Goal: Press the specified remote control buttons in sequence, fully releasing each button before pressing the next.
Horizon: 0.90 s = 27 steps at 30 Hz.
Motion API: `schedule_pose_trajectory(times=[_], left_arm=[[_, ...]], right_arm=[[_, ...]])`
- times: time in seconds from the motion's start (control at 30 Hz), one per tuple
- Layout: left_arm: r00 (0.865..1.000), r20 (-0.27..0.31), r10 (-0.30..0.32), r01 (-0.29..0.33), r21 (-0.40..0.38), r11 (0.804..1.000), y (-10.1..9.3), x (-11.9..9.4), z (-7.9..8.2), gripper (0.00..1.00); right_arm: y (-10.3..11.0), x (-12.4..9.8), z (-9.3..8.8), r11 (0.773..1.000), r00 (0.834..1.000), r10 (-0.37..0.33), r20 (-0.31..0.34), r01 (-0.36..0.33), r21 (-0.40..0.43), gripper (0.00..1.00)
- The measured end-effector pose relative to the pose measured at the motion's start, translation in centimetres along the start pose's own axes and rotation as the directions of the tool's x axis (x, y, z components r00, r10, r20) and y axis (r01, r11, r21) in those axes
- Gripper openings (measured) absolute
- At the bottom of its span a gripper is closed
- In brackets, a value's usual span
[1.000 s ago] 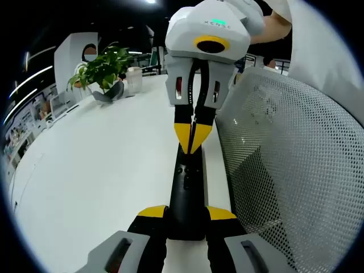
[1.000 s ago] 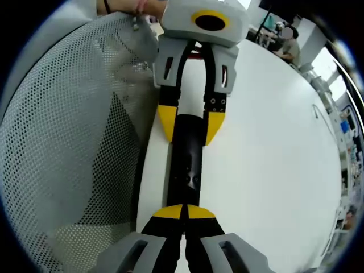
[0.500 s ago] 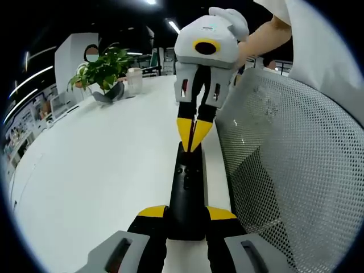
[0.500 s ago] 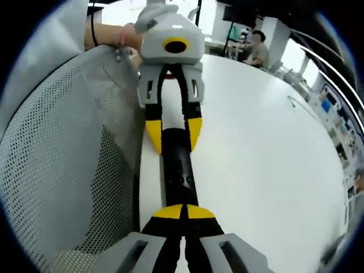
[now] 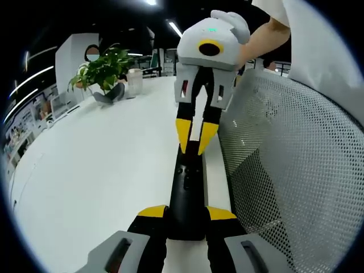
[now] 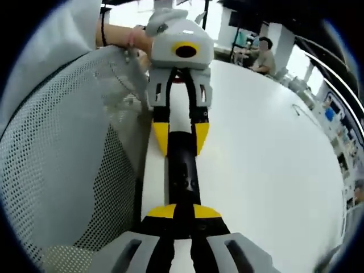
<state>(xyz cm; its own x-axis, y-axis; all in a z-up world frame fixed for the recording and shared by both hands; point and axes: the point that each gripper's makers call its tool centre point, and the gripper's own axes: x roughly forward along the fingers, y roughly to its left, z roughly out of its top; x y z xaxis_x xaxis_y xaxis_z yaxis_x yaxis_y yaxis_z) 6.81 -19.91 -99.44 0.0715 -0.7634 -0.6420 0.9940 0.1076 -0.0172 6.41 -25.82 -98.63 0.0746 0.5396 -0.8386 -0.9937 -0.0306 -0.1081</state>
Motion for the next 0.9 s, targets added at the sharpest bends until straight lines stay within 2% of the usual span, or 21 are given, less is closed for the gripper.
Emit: schedule_pose_trajectory(times=[0.1,0.27,0.4,0.57,0.73,0.83,0.9], left_arm=[[1.000,-0.001,0.000,0.000,0.001,1.000,-0.01,-0.01,-0.03,0.25],[1.000,-0.001,0.000,0.000,0.000,1.000,0.02,-0.03,-0.04,0.25],[1.000,0.000,0.000,0.000,-0.001,1.000,0.05,-0.04,-0.02,0.25],[1.000,-0.001,-0.001,0.001,0.000,1.000,0.18,-0.05,-0.01,0.25],[1.000,-0.004,-0.002,0.002,-0.001,1.000,0.28,-0.08,0.01,0.25],[1.000,-0.004,-0.002,0.002,-0.002,1.000,0.31,-0.08,0.00,0.25],[1.000,-0.003,-0.002,0.002,-0.002,1.000,0.32,-0.08,0.00,0.25]], right_arm=[[-0.26,0.13,0.08,1.000,1.000,0.005,0.004,-0.006,0.029,0.05],[-0.15,0.24,0.09,1.000,0.999,0.014,-0.028,-0.013,0.014,0.05],[-0.35,0.37,0.05,0.997,0.995,0.045,-0.088,-0.039,0.065,0.05],[-0.45,0.49,-0.01,0.993,0.973,0.113,-0.201,-0.105,0.053,0.05],[-0.55,0.75,0.04,0.992,0.955,0.122,-0.271,-0.107,0.067,0.05],[-0.54,0.64,-0.10,0.991,0.953,0.126,-0.276,-0.108,0.078,0.05],[-0.48,0.57,-0.12,0.991,0.966,0.098,-0.239,-0.072,0.114,0.06]])
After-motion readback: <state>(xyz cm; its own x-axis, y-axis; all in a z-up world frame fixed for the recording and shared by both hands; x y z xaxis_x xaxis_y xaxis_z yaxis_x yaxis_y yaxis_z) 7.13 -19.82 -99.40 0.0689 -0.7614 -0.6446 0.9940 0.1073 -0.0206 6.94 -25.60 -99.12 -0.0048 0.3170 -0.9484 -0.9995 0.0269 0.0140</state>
